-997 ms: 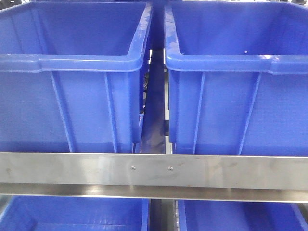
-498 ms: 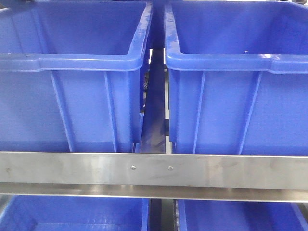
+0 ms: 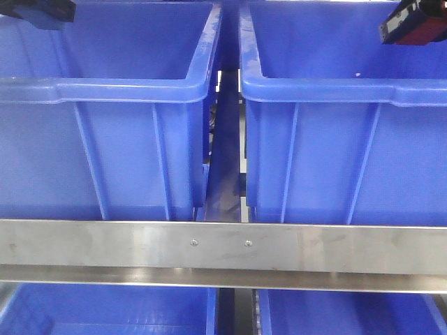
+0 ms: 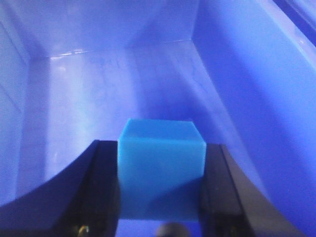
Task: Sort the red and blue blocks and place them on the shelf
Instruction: 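Open the right gripper to drop the red cube into its bin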
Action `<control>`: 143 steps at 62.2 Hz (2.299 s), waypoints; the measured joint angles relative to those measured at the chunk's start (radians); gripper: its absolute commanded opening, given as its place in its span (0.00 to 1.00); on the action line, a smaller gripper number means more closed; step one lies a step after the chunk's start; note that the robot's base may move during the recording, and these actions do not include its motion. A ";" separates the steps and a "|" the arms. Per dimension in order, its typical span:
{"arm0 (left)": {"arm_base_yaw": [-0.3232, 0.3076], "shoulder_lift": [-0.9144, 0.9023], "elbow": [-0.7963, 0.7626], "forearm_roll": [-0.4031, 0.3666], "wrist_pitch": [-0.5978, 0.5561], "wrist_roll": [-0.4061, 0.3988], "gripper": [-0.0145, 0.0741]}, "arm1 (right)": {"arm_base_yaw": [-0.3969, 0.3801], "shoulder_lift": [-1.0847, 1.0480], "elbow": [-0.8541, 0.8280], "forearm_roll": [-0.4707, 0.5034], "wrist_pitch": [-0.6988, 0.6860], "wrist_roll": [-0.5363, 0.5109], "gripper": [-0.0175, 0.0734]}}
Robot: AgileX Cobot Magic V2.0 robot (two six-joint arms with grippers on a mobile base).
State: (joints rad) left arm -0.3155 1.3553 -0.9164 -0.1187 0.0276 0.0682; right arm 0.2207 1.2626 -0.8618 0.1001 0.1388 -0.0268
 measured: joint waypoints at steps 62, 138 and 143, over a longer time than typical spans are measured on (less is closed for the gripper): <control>0.000 0.000 -0.002 0.002 0.047 0.000 0.94 | 0.000 0.000 0.000 -0.028 0.046 0.000 0.88; 0.073 -0.221 0.041 -0.042 0.069 0.000 0.30 | -0.144 -0.192 -0.008 0.018 0.193 0.000 0.25; 0.073 -0.258 0.087 -0.043 0.045 0.000 0.30 | -0.144 -0.232 0.010 0.029 0.180 0.000 0.25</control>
State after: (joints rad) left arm -0.2424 1.0974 -0.8298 -0.1612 0.0731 0.0682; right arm 0.0768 1.0305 -0.8515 0.1290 0.3191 -0.0272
